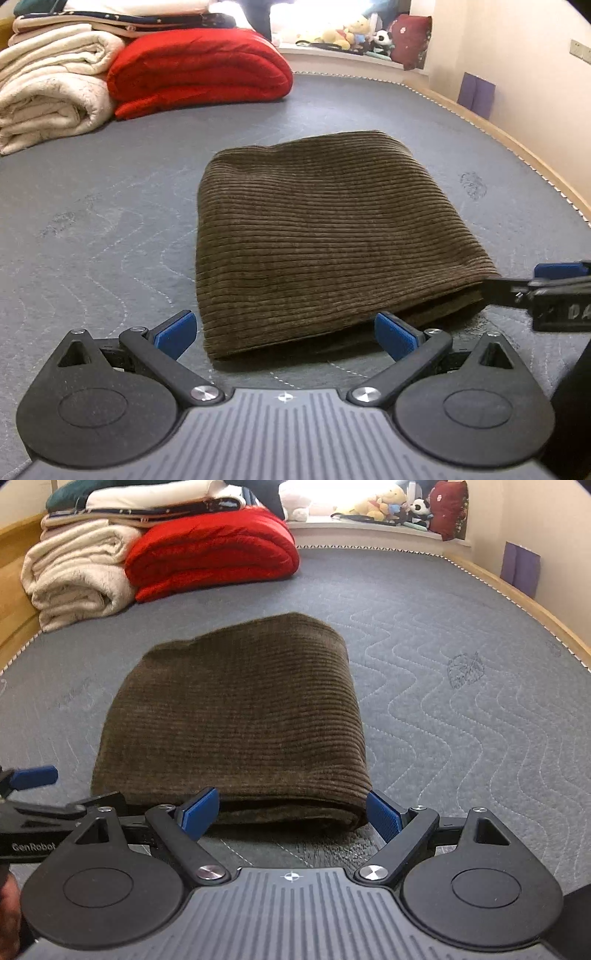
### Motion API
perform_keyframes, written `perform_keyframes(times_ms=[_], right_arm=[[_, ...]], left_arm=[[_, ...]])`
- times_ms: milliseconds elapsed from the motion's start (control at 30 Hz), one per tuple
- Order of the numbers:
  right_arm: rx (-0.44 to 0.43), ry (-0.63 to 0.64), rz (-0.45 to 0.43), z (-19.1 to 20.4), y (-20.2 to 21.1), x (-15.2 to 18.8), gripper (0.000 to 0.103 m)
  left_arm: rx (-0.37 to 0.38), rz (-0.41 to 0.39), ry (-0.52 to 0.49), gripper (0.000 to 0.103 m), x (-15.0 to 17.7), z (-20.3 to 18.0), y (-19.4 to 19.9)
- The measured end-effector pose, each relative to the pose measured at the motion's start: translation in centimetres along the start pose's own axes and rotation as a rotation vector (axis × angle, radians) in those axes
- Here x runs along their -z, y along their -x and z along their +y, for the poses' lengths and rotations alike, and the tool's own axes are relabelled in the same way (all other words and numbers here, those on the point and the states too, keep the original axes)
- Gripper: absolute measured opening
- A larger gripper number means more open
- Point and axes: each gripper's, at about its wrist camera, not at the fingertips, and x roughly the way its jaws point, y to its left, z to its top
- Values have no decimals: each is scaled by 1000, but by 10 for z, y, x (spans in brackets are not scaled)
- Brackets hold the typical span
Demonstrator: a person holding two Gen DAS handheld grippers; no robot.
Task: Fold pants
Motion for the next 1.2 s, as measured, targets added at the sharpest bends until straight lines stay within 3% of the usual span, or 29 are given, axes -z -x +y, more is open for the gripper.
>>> perform_keyframes(times_ms=[1200], right_arm=[[29, 14, 34, -2, -9, 5, 88]], left_arm=[[-20, 14, 15, 103, 3, -2, -7]])
